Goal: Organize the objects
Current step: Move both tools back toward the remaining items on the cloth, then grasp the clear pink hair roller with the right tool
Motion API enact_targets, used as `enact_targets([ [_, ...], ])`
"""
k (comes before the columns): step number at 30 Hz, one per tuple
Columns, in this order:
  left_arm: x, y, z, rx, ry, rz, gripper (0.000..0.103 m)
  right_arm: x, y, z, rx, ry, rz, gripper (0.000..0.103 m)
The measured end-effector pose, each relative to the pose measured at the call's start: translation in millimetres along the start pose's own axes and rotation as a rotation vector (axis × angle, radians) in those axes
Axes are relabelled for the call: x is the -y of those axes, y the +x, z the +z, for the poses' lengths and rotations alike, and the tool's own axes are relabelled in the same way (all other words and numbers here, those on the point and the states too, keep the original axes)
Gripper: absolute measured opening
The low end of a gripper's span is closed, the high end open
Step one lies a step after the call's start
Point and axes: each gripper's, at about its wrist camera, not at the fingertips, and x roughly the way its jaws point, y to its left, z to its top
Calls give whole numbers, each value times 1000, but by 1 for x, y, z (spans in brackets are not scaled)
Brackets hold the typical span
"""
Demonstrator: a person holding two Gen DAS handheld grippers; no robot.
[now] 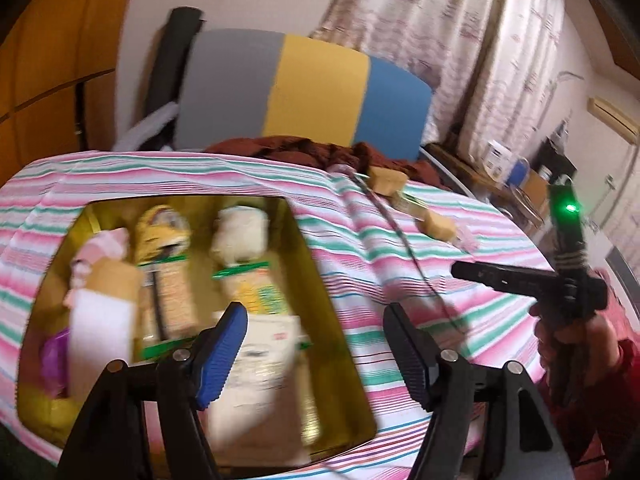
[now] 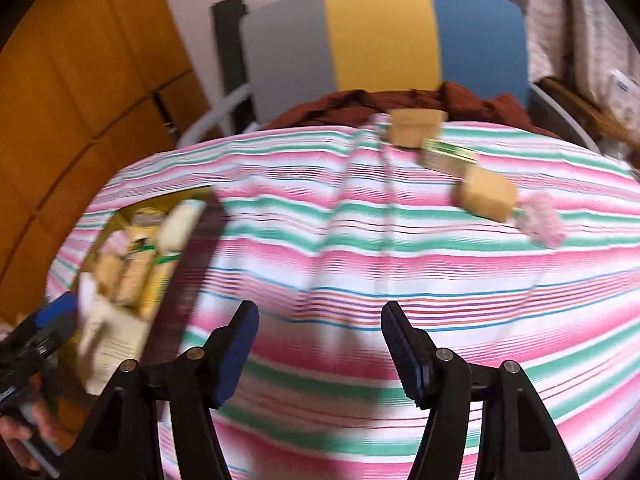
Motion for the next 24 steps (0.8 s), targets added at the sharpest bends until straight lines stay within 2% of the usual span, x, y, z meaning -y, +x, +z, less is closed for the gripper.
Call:
enact_targets([
  [11,64,41,12,-100,121,-104,72,106,11,11,-47,60,-211,66],
  [15,79,54,13,-132,136,-127,72,135,15,12,-54,92,-251,66],
  [20,92,73,14,-185,130,-148,72,161,18,20,-21,128,-275,79],
  [24,99,84,16,-214,132,-154,72,175,25,35,12,127,-283,84],
])
